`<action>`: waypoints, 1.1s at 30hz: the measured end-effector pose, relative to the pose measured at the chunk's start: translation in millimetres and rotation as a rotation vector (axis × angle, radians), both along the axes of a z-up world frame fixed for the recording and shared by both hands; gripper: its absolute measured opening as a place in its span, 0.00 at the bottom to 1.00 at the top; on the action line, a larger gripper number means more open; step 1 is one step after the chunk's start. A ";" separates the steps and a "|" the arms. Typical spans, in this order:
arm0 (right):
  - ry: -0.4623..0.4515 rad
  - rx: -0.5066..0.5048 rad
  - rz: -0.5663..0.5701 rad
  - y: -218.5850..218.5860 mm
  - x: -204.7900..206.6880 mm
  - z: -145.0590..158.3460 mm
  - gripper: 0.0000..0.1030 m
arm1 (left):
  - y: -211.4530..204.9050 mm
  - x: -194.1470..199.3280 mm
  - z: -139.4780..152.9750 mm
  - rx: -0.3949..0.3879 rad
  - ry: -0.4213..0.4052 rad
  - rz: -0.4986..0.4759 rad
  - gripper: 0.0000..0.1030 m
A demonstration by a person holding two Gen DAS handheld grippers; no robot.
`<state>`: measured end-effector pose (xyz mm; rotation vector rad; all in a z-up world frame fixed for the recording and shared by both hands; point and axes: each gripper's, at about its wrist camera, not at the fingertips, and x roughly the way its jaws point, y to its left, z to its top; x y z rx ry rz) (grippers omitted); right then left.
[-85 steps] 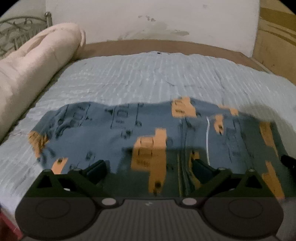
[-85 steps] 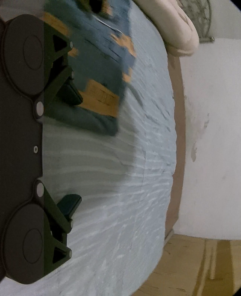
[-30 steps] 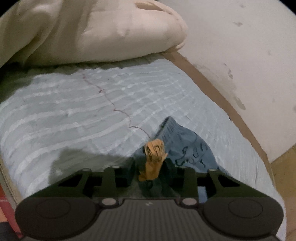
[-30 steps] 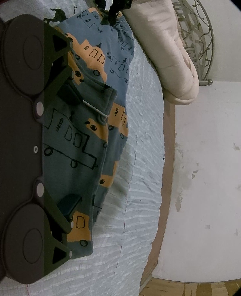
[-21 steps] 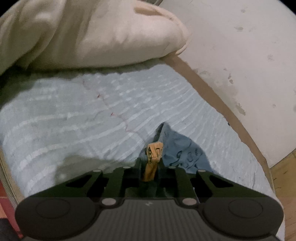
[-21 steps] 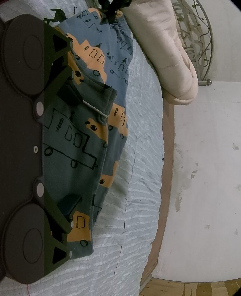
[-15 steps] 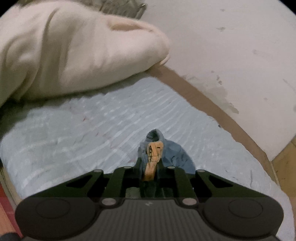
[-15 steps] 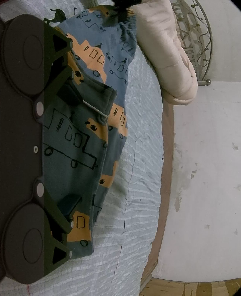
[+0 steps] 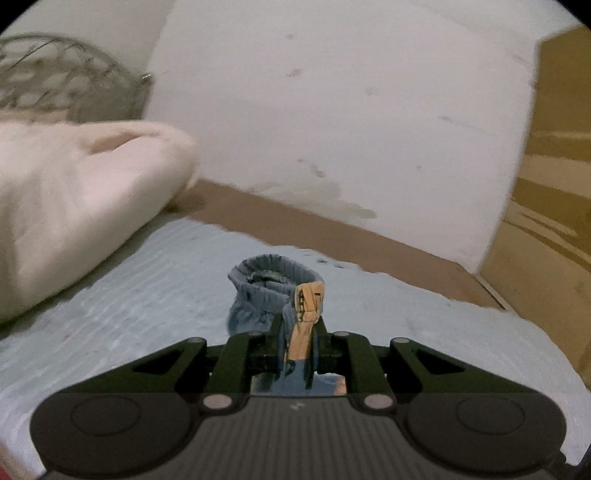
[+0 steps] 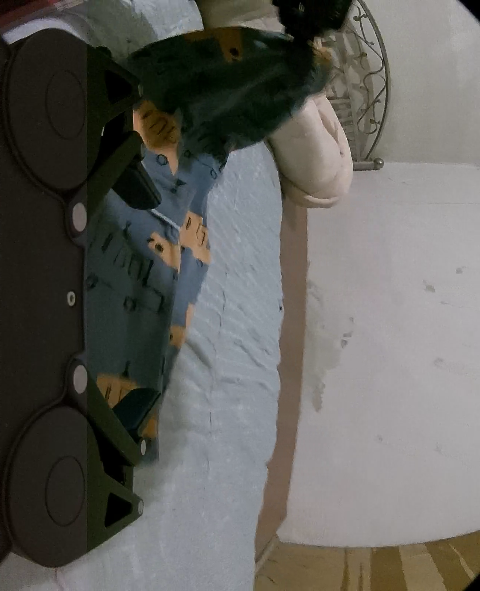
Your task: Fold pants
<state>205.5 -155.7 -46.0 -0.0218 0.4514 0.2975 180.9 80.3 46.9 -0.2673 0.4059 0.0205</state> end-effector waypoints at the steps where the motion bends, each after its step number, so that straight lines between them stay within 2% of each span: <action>1: -0.004 -0.006 -0.007 -6.6 -5.4 1.6 0.99 | -9.1 0.7 2.7 0.013 -0.006 -0.024 0.14; 8: -0.011 -0.023 -0.113 -65.0 -40.9 10.5 0.99 | -82.8 0.2 12.8 0.136 -0.025 -0.206 0.14; 14: 0.003 -0.004 -0.235 -115.0 -63.2 7.9 0.99 | -150.8 2.9 1.3 0.237 0.002 -0.365 0.14; 17: 0.013 0.008 -0.283 -132.5 -71.6 4.9 0.99 | -182.0 5.5 -14.5 0.265 0.056 -0.429 0.15; 22: 0.034 0.022 -0.328 -148.6 -81.6 -3.5 0.99 | -217.4 16.2 -47.9 0.294 0.203 -0.476 0.20; 24: 0.044 0.024 -0.340 -152.1 -83.3 -6.8 0.99 | -221.8 17.9 -59.5 0.284 0.246 -0.479 0.35; 25: 0.050 0.026 -0.348 -154.1 -84.6 -9.0 0.99 | -221.4 15.9 -63.0 0.266 0.260 -0.488 0.51; 26: 0.057 0.029 -0.355 -155.9 -85.3 -11.3 0.99 | -221.9 13.8 -64.7 0.242 0.271 -0.492 0.58; 28: 0.068 0.035 -0.367 -157.1 -86.2 -14.0 0.99 | -220.1 15.1 -67.2 0.209 0.282 -0.498 0.60; 33: 0.080 0.047 -0.374 -157.9 -88.6 -17.3 0.99 | -208.7 13.8 -64.6 0.205 0.282 -0.481 0.75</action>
